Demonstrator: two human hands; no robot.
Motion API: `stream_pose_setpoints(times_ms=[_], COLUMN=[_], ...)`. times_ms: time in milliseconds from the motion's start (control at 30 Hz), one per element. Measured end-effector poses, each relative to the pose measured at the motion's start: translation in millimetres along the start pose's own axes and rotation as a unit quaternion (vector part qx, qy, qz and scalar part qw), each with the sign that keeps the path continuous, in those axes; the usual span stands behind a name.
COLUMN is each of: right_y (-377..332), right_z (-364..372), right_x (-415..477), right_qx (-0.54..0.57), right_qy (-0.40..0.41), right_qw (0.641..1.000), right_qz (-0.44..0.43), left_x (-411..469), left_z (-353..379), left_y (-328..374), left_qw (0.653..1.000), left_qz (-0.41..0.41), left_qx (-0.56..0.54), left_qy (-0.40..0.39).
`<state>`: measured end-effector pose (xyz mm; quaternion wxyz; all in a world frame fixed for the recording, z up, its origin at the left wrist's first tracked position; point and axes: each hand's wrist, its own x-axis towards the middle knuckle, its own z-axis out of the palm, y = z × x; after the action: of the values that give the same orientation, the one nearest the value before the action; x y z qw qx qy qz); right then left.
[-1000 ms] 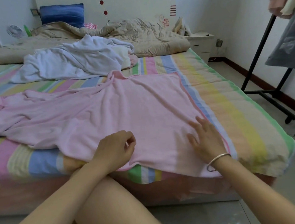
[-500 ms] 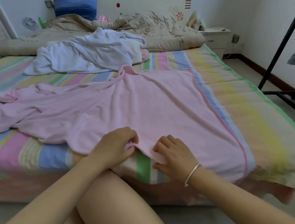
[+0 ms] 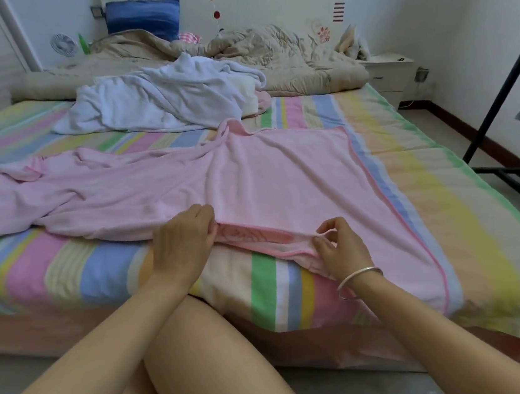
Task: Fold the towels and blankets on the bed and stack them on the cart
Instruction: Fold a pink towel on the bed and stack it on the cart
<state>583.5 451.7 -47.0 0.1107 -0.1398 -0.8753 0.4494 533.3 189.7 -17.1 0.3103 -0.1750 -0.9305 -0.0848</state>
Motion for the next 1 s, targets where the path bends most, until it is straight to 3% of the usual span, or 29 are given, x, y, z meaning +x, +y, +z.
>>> stream_pose_setpoints(times_ms=[100, 200, 300, 400, 533, 667, 833, 1000], right_y=[-5, -7, -8, -5, -7, -13, -22, -29], right_z=[-1, 2, 3, 2, -3, -11, -11, -5], right_x=[-2, -5, -7, -8, -11, -16, -27, -41], right_qx=[-0.071, -0.140, -0.225, -0.279, -0.181, -0.028, -0.026, -0.084], right_qy=[0.012, -0.018, -0.044, -0.059, -0.017, -0.059, -0.136, -0.236], right_qw=[0.996, 0.985, 0.965, 0.944, 0.964, 0.974, 0.967, 0.942], right_qz=[-0.052, -0.101, -0.127, -0.165, -0.195, -0.218, -0.215, -0.223], left_x=[0, 0, 2, 9, 13, 6, -12, -39], left_z=[15, 27, 35, 38, 28, 17, -13, -44], left_y=[-10, -20, -29, -38, -45, -60, -85, -120], left_qw=[0.995, 0.986, 0.988, 0.991, 0.987, 0.979, 0.965, 0.886], left_qz=[-0.031, -0.001, 0.034, 0.010, -0.028, -0.065, -0.093, -0.131], left_qx=[-0.066, -0.087, -0.051, 0.013, 0.021, -0.065, -0.142, -0.139], left_qy=[-0.073, -0.139, -0.143, -0.134, -0.154, -0.185, -0.201, -0.424])
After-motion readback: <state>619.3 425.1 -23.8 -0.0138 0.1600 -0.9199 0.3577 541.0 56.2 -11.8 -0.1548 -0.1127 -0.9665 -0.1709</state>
